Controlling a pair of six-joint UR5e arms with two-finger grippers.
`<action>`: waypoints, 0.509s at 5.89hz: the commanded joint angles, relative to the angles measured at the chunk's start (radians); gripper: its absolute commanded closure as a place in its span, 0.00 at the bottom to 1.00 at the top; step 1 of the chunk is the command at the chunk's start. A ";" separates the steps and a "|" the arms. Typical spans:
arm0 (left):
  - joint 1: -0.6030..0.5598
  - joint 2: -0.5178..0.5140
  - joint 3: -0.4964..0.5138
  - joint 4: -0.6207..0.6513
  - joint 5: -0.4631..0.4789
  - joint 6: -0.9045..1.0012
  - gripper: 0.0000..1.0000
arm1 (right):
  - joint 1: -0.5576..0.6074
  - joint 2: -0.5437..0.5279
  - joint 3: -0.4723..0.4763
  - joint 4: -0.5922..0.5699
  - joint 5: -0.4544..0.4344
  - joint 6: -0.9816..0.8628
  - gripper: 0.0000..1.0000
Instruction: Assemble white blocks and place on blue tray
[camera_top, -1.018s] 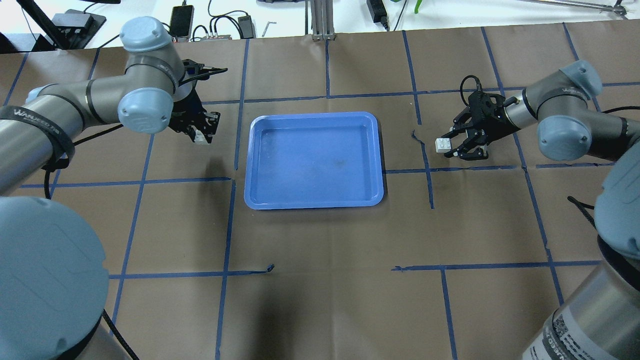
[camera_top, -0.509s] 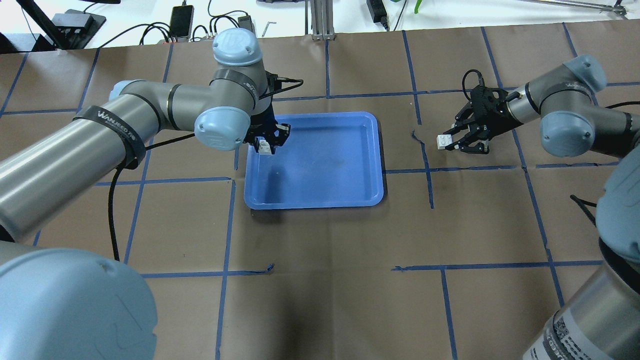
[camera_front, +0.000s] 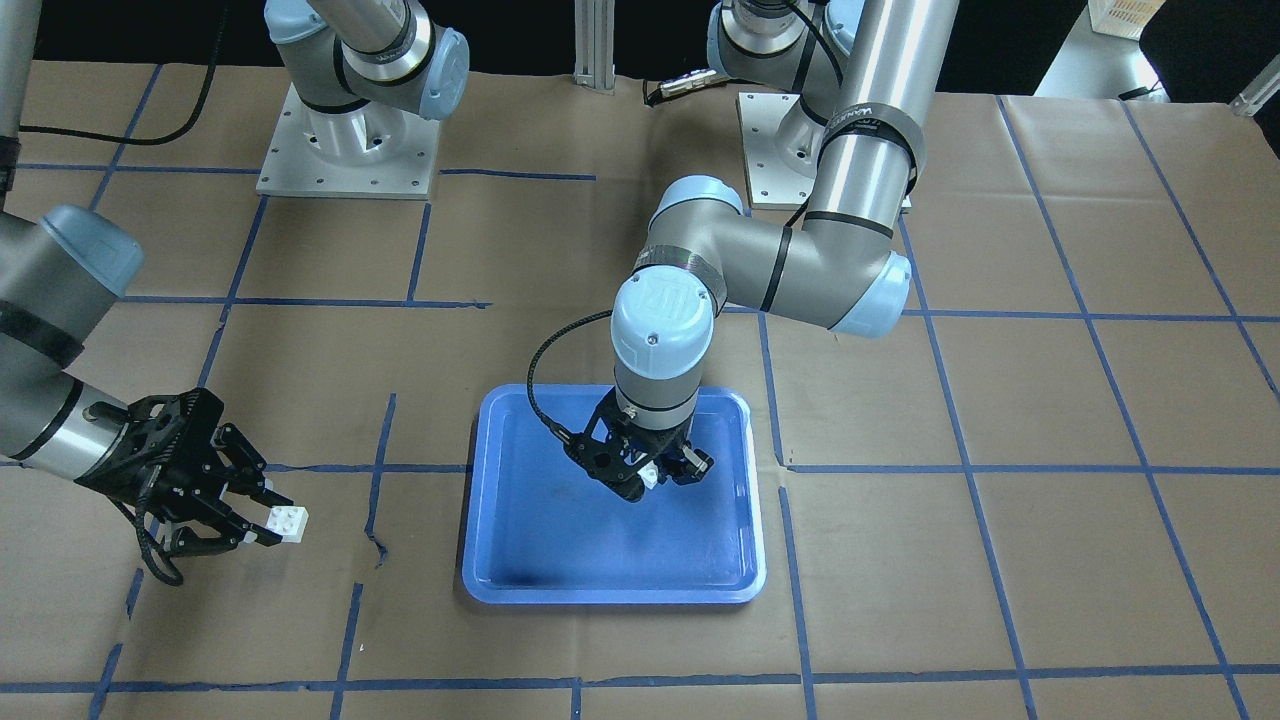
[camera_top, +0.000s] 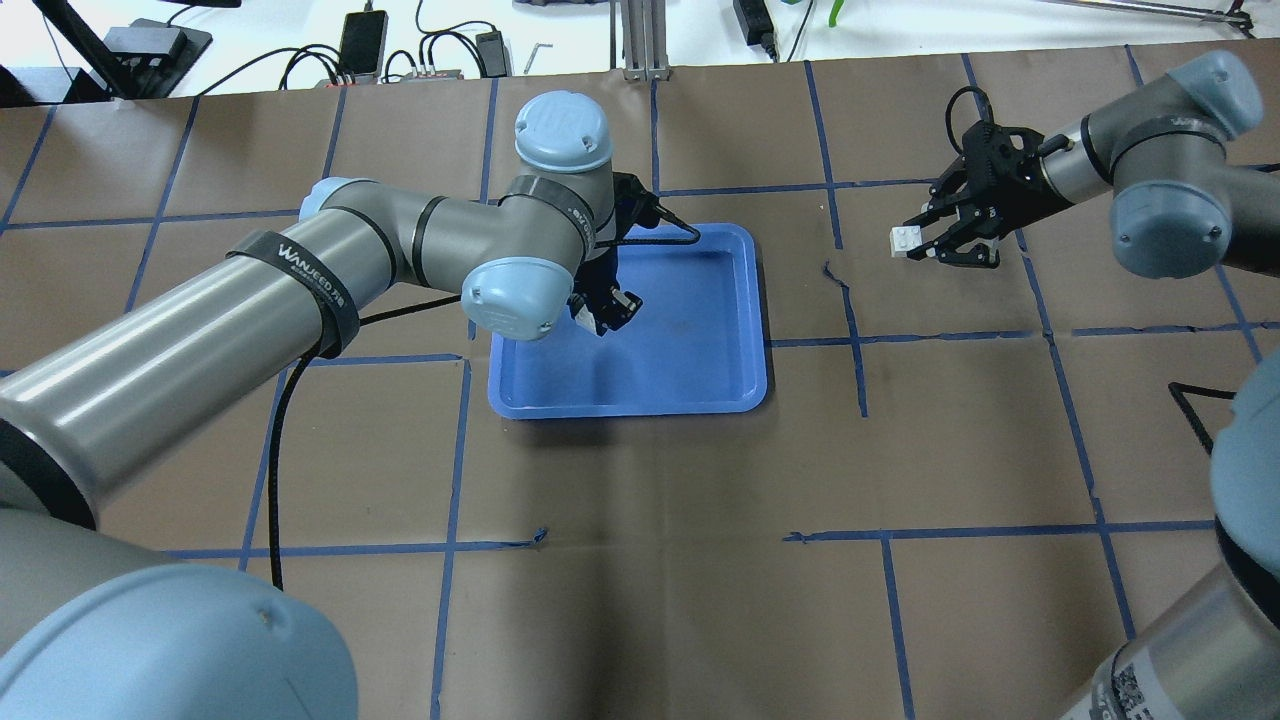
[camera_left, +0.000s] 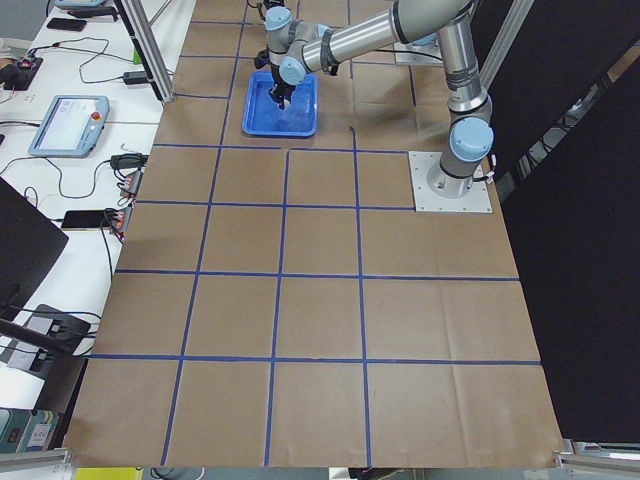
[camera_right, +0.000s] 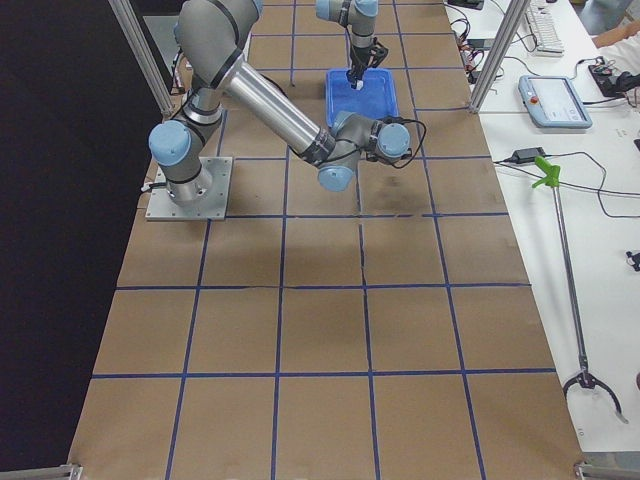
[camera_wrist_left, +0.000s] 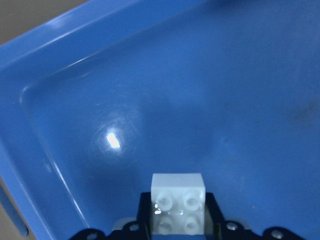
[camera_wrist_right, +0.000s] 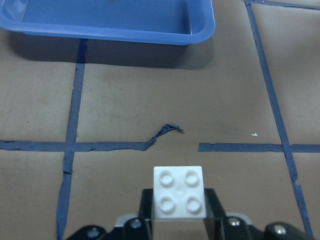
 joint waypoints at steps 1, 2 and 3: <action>-0.004 -0.006 -0.012 0.006 0.003 0.385 0.97 | 0.000 -0.093 0.003 0.105 0.000 0.003 0.72; -0.016 -0.006 -0.019 0.007 -0.006 0.542 0.97 | 0.000 -0.150 0.011 0.165 -0.002 0.003 0.73; -0.036 -0.007 -0.019 0.015 -0.005 0.608 0.94 | 0.002 -0.182 0.009 0.216 -0.002 0.003 0.72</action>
